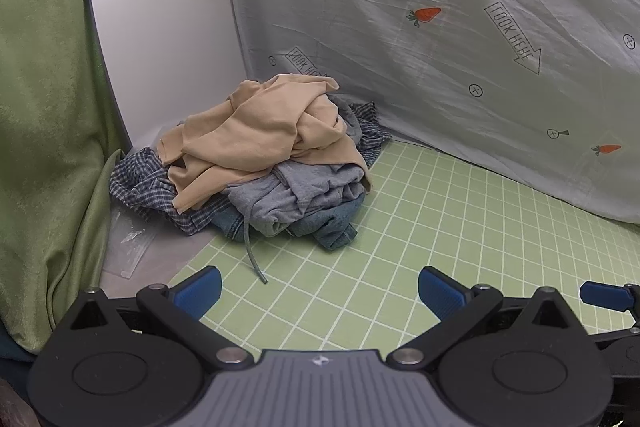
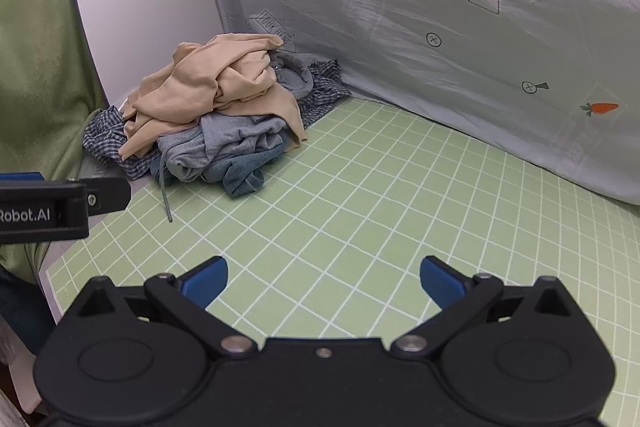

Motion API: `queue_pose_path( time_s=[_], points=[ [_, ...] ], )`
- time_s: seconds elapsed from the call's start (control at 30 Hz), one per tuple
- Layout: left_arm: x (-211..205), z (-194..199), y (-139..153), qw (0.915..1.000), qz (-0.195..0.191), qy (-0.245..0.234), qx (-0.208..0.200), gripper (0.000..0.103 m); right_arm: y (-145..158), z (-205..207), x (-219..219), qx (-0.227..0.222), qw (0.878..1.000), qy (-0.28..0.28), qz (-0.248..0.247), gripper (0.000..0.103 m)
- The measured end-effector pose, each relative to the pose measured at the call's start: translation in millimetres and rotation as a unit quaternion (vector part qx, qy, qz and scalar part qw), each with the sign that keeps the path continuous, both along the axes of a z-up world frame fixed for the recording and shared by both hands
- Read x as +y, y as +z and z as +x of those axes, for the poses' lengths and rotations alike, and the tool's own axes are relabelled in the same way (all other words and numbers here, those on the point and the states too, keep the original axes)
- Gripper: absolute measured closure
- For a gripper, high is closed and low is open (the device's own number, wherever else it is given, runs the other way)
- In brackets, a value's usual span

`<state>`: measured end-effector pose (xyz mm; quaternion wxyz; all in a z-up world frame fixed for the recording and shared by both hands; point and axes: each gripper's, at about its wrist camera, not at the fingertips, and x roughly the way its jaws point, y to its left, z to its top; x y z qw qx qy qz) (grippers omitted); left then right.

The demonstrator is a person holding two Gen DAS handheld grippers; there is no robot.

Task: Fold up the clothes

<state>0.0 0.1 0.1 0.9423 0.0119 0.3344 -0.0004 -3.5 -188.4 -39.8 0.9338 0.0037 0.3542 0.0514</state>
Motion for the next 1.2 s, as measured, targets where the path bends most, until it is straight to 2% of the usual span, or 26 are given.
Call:
queue_pose_path(
  time_s=[1.2],
  points=[
    [-0.4, 4.2, -4.4, 1.0, 0.0, -0.001, 0.008, 0.0, -4.9, 0.6, -5.5, 0.01, 1.0, -0.006, 0.003, 0.0]
  ],
)
